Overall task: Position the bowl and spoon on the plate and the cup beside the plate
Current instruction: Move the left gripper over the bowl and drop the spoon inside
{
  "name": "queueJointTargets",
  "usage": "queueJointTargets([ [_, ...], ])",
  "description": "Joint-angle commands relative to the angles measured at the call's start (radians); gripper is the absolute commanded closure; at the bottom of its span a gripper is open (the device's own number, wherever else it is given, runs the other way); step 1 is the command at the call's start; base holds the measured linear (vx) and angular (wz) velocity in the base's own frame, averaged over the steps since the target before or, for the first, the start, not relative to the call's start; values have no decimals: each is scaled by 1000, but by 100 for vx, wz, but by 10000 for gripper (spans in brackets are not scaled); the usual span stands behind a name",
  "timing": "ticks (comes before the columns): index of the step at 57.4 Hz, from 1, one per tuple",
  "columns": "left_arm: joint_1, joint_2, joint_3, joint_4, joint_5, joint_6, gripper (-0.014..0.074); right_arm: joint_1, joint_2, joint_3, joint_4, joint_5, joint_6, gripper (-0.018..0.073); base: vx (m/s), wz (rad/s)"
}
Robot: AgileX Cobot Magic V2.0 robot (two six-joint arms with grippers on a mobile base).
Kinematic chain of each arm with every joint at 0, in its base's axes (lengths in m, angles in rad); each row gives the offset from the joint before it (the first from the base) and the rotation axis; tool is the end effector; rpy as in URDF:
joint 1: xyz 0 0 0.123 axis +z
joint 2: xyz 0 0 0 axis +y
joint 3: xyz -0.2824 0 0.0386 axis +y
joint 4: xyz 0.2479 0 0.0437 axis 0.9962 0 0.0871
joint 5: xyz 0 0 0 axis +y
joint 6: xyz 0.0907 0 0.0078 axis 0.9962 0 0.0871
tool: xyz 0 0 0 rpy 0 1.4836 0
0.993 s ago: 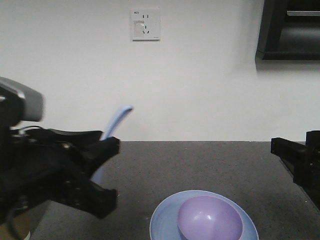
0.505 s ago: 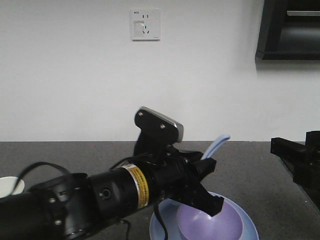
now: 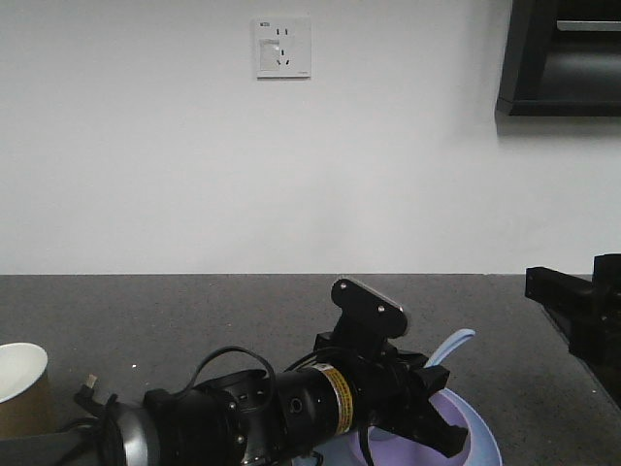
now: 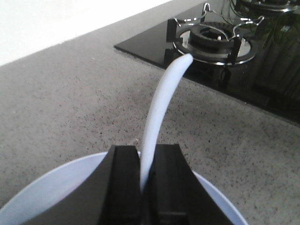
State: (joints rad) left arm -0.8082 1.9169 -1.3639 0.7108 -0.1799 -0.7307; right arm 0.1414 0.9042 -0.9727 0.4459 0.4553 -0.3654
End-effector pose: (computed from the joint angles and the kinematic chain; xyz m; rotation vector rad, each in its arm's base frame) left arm 0.3043 -0.3338 0.2532 0.8187 1.7758 -0.6720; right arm 0.1821 0.0434 0.4063 -0.2273 1.8226 0.3022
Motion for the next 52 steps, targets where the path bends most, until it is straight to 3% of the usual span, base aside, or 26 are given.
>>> queueJointTargets([
  [1, -3, -38, -36, -18, -49, -2, 563, -4, -12, -30, 14, -73, -5, 83, 0, 0],
  [10, -3, -37, -36, -18, -43, -2, 454, -4, -12, -30, 14, -70, -5, 83, 0, 0],
  [26, -3, -37, -36, -18, -43, 4, 55, -4, -12, -30, 14, -70, -5, 83, 0, 0],
  [30, -3, -42, -36, -19, -20, -1, -3, -4, -12, -30, 14, -70, -5, 83, 0, 0],
  [39, -2, -120, -36, -18, 150, 4, -32, -4, -12, -30, 14, -70, -5, 83, 0, 0],
  [52, 22, -324, -36, -13, 569, 29, 29, -4, -12, -30, 13, -70, -5, 83, 0, 0],
])
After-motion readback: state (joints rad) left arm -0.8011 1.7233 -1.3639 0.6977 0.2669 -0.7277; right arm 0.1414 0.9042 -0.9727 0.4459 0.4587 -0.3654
